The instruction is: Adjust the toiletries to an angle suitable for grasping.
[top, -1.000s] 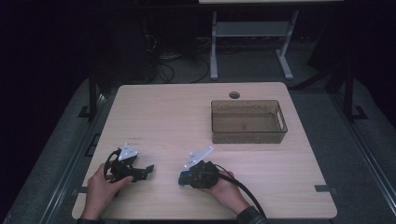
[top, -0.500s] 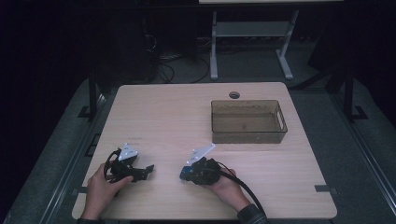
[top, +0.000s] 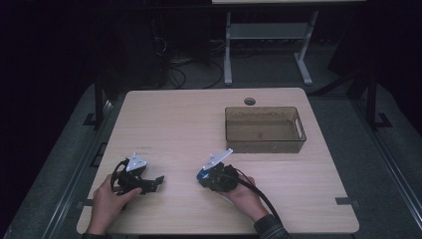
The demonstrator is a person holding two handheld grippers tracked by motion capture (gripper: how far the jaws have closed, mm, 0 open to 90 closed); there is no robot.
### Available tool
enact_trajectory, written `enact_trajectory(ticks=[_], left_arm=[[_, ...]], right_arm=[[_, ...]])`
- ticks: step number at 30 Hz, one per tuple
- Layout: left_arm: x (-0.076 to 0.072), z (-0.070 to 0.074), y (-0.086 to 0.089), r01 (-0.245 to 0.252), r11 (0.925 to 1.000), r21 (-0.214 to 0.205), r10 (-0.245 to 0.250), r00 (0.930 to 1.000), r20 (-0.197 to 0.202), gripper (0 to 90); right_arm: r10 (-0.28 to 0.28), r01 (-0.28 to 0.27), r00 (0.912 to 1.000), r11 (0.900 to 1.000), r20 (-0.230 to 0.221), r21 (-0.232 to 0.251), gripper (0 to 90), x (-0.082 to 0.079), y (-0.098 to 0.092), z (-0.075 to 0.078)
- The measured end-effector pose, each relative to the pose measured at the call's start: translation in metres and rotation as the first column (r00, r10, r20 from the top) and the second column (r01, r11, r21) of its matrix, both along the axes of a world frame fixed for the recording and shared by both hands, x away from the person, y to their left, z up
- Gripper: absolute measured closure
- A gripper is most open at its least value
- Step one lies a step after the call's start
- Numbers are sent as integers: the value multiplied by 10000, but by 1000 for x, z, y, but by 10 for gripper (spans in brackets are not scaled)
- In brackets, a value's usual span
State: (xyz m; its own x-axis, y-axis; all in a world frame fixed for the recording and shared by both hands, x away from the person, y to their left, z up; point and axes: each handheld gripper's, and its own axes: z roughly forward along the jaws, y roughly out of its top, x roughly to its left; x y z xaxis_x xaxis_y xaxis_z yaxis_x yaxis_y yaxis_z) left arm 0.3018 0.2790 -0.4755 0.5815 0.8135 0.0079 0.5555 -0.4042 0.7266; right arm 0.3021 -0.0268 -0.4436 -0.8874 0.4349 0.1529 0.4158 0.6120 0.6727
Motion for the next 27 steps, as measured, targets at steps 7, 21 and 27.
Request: enact_trajectory(ticks=[7,21,27], left_arm=[[0,0,0,1,10000,-3,-1,10000,-3,127],[0,0,0,-22,10000,-27,22,10000,8,127],[0,0,0,-20,10000,-34,21,10000,9,127]], right_arm=[[-373,373,9993,9993,44,-57,899,6,-9,0],[-1024,1024,9947,9941,-17,361,846,12,-29,7],[-1490,1483,9888,9867,49,658,722,13,-42,19]])
